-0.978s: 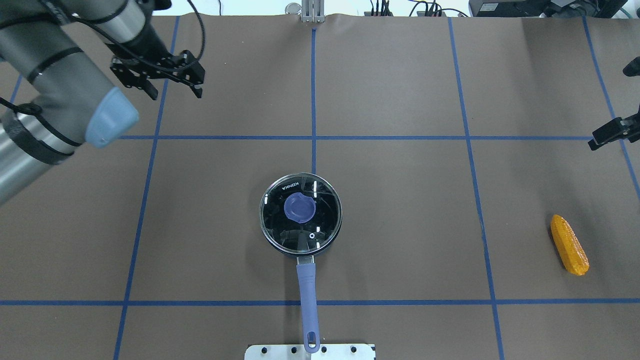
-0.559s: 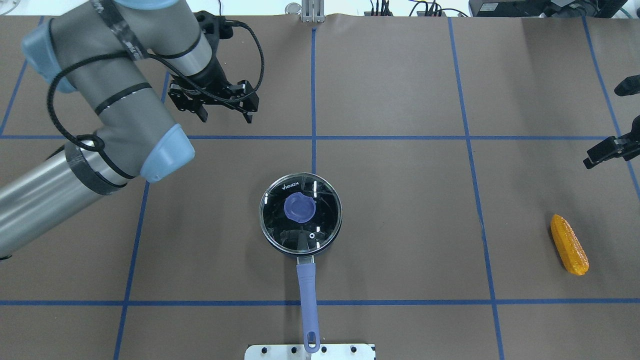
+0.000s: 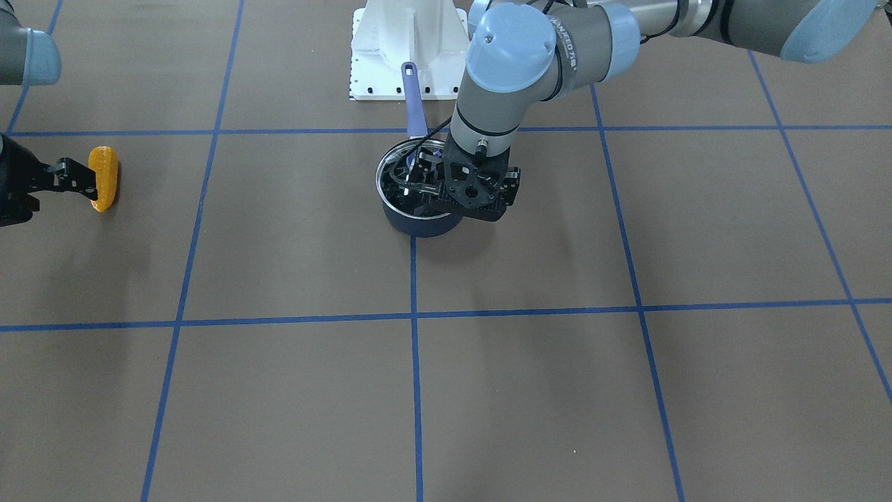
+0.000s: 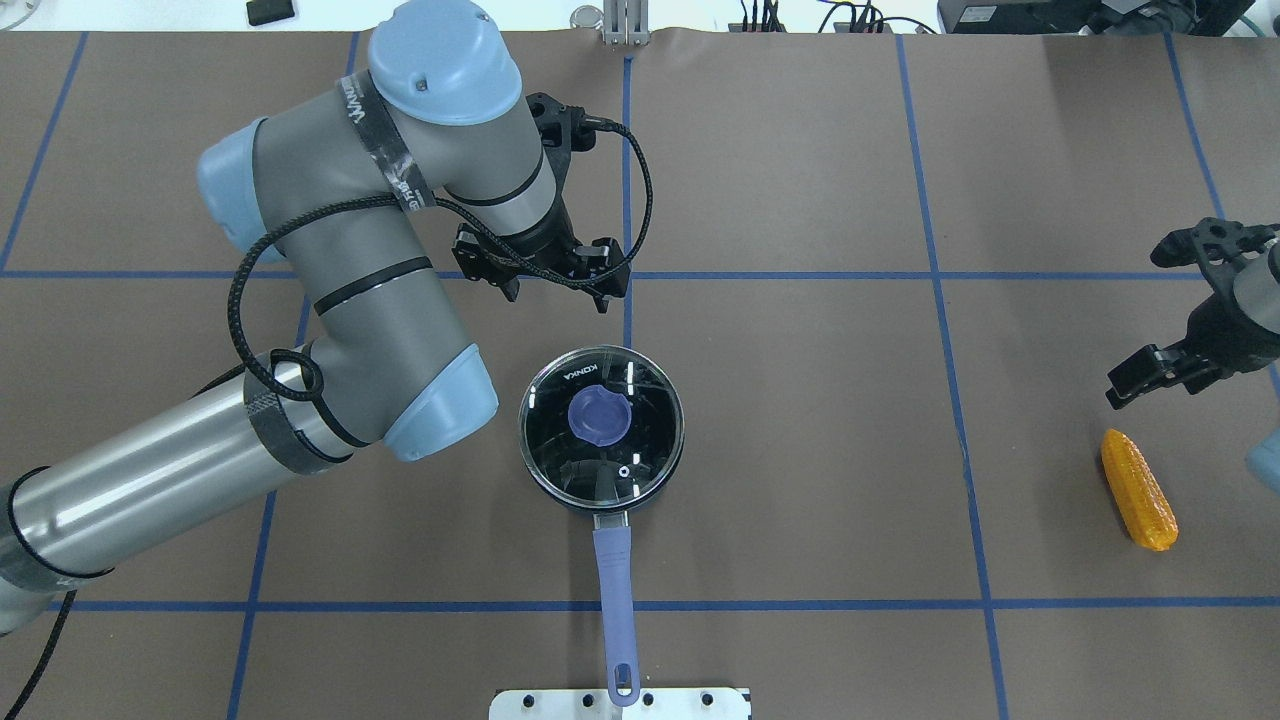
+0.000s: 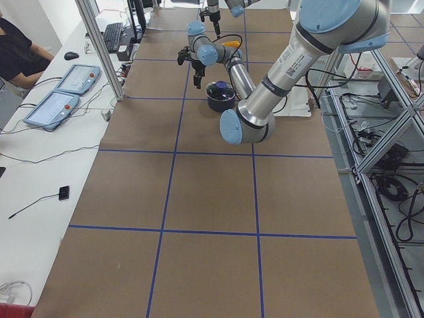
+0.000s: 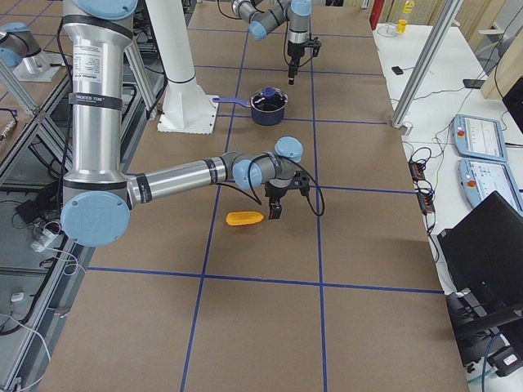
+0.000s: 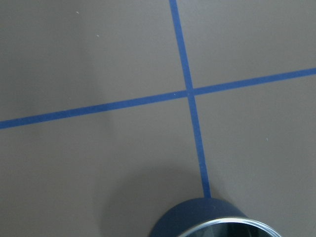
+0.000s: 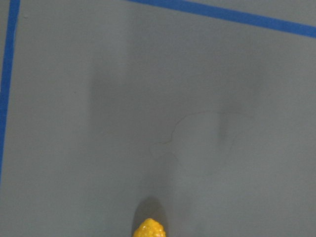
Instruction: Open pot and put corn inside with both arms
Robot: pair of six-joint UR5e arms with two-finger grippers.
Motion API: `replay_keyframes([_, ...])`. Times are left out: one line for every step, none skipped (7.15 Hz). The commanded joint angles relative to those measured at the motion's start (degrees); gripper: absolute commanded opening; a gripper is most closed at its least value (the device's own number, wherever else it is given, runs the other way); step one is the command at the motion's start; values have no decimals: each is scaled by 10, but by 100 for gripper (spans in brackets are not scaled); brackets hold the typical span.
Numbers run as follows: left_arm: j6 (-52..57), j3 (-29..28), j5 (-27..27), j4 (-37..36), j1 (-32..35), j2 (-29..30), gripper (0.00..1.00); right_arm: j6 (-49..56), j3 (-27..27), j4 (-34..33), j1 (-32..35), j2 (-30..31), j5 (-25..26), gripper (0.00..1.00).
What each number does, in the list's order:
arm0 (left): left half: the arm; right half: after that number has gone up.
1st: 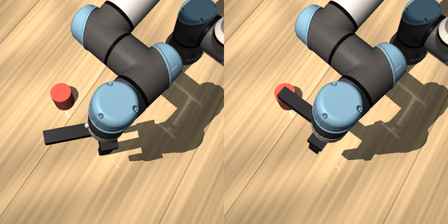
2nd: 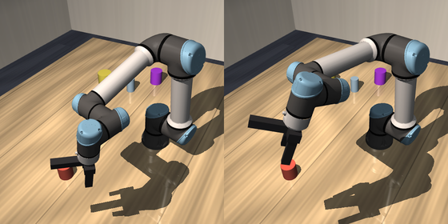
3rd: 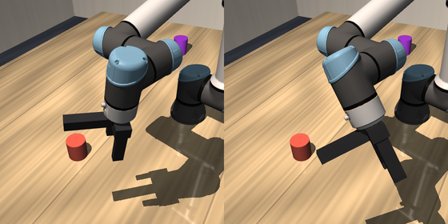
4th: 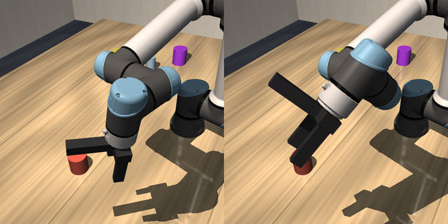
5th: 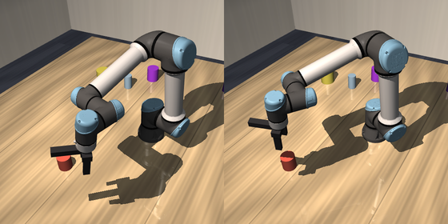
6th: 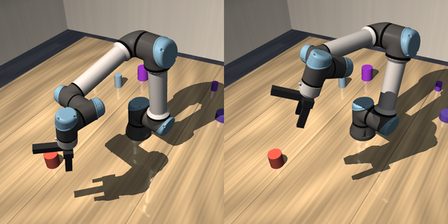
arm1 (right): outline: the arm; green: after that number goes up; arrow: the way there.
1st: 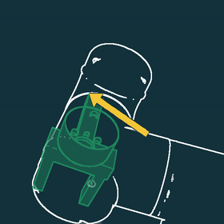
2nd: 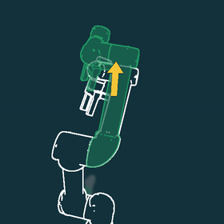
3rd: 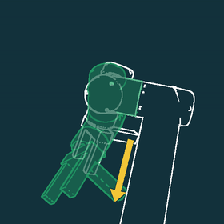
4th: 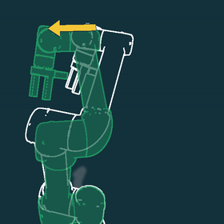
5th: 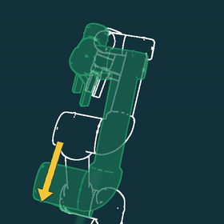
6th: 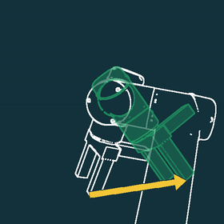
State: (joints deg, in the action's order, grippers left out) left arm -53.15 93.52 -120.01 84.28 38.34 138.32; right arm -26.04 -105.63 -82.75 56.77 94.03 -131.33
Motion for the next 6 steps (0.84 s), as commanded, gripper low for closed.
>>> replay_keyframes([0, 0, 0, -1, -15, 3, 100, -7, -2, 0, -38, 10, 5, 100])
replay_keyframes([0, 0, 0, -2, -19, 3, 100, -7, -2, 0, -67, 14, 10, 100])
replay_keyframes([0, 2, 0, -17, -19, 6, 100, -5, -3, 0, -86, 23, 17, 100])
replay_keyframes([-1, 3, 0, -24, -19, 11, 100, -5, -3, 0, -100, 27, 20, 100])
replay_keyframes([-1, 2, 0, -25, -19, 11, 100, -2, -6, 0, -101, 36, 21, 100])
replay_keyframes([-2, 2, 0, -25, -19, 11, 100, -1, -9, 0, -103, 43, 21, 100])
